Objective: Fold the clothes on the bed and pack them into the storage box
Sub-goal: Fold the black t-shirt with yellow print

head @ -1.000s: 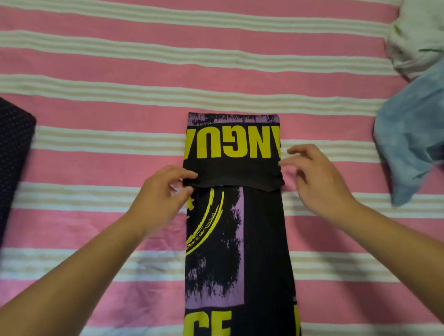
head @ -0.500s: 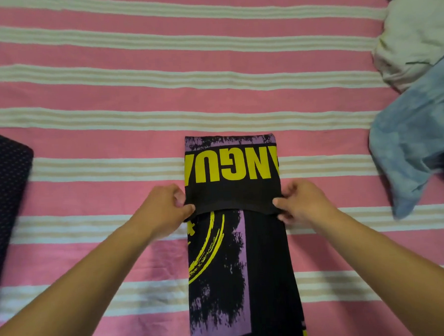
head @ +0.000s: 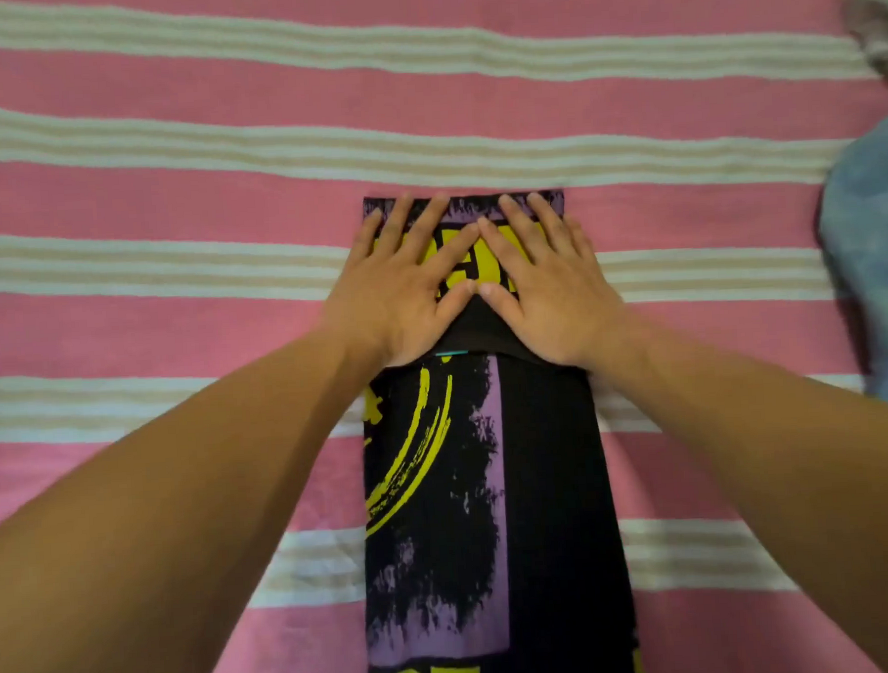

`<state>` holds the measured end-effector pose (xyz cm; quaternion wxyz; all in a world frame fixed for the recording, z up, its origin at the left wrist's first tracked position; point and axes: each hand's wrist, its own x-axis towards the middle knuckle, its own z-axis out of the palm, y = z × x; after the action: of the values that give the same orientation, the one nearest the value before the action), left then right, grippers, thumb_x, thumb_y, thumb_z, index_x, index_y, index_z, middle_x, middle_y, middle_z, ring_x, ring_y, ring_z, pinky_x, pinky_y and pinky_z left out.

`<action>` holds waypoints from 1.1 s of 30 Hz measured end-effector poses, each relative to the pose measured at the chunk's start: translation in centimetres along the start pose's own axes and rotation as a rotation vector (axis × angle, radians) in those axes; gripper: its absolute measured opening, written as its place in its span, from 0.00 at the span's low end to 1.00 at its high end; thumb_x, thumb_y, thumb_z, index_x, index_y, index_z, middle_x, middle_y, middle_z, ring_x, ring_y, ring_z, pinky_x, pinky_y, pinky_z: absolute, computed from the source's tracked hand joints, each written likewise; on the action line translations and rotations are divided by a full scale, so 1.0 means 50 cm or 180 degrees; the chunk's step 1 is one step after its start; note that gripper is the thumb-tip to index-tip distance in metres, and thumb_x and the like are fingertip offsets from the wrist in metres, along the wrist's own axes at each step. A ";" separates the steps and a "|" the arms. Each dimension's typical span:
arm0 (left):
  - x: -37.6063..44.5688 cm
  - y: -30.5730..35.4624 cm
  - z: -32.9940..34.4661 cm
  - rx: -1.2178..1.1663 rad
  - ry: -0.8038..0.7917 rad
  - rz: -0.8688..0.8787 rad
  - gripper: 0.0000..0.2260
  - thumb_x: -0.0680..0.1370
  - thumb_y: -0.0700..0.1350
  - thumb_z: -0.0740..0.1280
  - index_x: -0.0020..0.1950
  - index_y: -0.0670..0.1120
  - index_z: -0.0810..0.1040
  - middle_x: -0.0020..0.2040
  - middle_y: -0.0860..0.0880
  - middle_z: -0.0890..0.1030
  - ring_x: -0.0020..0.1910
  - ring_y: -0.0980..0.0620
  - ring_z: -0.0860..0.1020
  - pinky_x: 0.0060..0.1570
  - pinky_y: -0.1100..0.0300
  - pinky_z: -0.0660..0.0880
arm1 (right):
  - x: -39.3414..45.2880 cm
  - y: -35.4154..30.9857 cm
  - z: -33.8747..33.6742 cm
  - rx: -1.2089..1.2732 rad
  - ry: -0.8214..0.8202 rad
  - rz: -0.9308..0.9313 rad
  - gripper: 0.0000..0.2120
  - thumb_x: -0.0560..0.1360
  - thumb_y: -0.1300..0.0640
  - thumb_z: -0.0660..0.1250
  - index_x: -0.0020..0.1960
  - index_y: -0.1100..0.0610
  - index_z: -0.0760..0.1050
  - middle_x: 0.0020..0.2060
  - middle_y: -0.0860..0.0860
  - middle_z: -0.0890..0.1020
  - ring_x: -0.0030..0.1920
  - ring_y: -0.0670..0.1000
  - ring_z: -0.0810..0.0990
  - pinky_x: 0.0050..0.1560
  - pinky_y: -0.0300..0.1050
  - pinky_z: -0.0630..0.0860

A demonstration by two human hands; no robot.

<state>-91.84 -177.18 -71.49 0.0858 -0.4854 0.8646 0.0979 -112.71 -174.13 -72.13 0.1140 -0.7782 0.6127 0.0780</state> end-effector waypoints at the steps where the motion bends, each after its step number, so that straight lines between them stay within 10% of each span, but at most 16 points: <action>1: -0.001 0.008 -0.013 0.0073 -0.0062 -0.0055 0.29 0.82 0.67 0.37 0.82 0.62 0.43 0.84 0.50 0.42 0.82 0.43 0.40 0.79 0.42 0.43 | -0.002 -0.005 -0.014 -0.0049 -0.0092 0.0051 0.33 0.82 0.33 0.40 0.82 0.46 0.43 0.82 0.50 0.44 0.81 0.55 0.39 0.79 0.61 0.42; 9: -0.330 0.161 -0.046 -0.0344 0.0070 0.0355 0.29 0.84 0.61 0.50 0.83 0.54 0.51 0.83 0.42 0.46 0.82 0.38 0.42 0.79 0.39 0.47 | -0.312 -0.106 -0.088 0.0517 0.0397 -0.0538 0.27 0.82 0.47 0.59 0.77 0.58 0.65 0.78 0.58 0.62 0.79 0.60 0.56 0.77 0.62 0.57; 16: -0.710 0.191 0.114 0.0081 -0.0801 0.1571 0.38 0.78 0.62 0.66 0.83 0.56 0.52 0.82 0.39 0.53 0.81 0.37 0.50 0.78 0.39 0.49 | -0.681 -0.101 0.081 -0.0173 -0.1186 -0.2216 0.47 0.73 0.35 0.68 0.82 0.50 0.50 0.81 0.57 0.52 0.80 0.64 0.46 0.77 0.63 0.44; 24: -0.706 0.191 0.118 0.0457 -0.0753 0.1580 0.45 0.78 0.37 0.67 0.83 0.55 0.40 0.81 0.37 0.43 0.80 0.35 0.42 0.79 0.38 0.44 | -0.677 -0.109 0.078 -0.0449 -0.1378 -0.2185 0.57 0.67 0.51 0.79 0.82 0.49 0.45 0.81 0.58 0.44 0.79 0.65 0.37 0.77 0.66 0.43; 33: -0.713 0.196 0.066 0.0043 -0.0862 0.1556 0.38 0.73 0.58 0.67 0.82 0.51 0.59 0.81 0.41 0.60 0.80 0.38 0.57 0.78 0.42 0.52 | -0.720 -0.139 0.048 0.0165 -0.1417 -0.1715 0.44 0.72 0.60 0.70 0.82 0.51 0.51 0.82 0.54 0.47 0.81 0.60 0.40 0.79 0.60 0.50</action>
<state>-81.73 -142.02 -65.17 0.1775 -0.2444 0.9373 0.1739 -114.46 -138.24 -64.47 0.2810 -0.8727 0.3471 0.1973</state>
